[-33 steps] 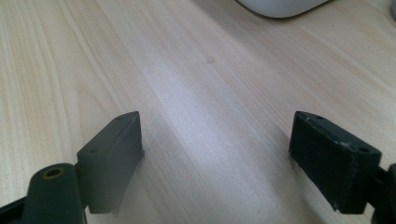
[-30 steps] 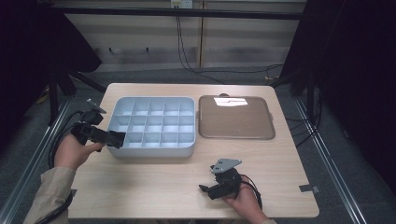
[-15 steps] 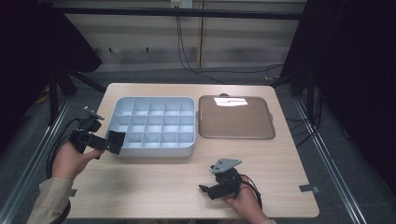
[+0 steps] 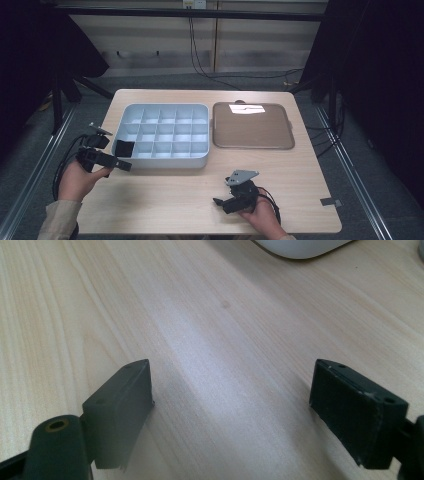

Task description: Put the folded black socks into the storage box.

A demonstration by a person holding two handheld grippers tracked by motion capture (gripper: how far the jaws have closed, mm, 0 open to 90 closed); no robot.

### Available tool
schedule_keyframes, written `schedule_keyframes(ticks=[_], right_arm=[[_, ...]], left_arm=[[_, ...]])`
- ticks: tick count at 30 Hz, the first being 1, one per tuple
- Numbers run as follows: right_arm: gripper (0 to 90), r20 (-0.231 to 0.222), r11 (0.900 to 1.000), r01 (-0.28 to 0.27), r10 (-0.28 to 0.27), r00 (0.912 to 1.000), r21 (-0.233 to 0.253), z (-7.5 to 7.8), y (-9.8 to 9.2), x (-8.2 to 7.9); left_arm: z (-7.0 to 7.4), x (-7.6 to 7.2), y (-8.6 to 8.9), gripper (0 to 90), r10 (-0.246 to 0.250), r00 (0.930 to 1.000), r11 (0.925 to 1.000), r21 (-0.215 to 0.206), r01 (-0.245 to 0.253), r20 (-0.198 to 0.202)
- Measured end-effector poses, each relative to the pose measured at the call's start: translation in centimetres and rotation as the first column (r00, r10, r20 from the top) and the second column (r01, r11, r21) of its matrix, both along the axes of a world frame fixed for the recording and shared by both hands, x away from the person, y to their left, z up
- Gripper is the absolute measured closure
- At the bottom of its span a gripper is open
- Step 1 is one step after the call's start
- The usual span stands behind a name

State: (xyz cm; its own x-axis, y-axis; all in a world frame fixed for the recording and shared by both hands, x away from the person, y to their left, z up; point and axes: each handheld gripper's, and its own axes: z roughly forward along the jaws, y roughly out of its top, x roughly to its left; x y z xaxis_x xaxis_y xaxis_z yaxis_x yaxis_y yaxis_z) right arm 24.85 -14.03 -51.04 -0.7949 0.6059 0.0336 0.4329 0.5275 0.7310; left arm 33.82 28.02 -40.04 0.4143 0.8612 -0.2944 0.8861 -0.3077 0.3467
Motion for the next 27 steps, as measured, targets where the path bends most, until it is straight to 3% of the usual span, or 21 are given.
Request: schedule_keyframes(ticks=[15, 21, 22, 25, 27], right_arm=[[17.1, 0.0, 1.0, 0.0, 0.0, 1.0, 0.0, 0.0, 0.0, 0.0], [17.0, 0.0, 1.0, 0.0, 0.0, 1.0, 0.0, 0.0, 0.0, 0.0], [17.0, 0.0, 1.0, 0.0, 0.0, 1.0, 0.0, 0.0, 0.0, 0.0], [17.0, 0.0, 1.0, 0.0, 0.0, 1.0, 0.0, 0.0, 0.0, 0.0], [17.0, 0.0, 1.0, 0.0, 0.0, 1.0, 0.0, 0.0, 0.0, 0.0]], left_arm=[[-1.9, -1.3, -0.2, 22.0, -0.026, 0.9996, 0.9993, -0.028, 0.026, -0.003], [-2.8, -1.9, -0.6, 21.9, -0.013, 0.9999, 0.999, -0.043, 0.013, 0.001], [-2.9, -2.0, -0.6, 22.0, -0.038, 0.9993, 0.9985, -0.041, 0.037, -0.003], [-3.1, -2.2, -0.7, 21.9, -0.045, 0.9989, 0.9986, -0.028, 0.046, 0.011], [-3.3, -2.4, -0.8, 21.9, -0.057, 0.9983, 0.9971, -0.049, 0.058, 0.013]])
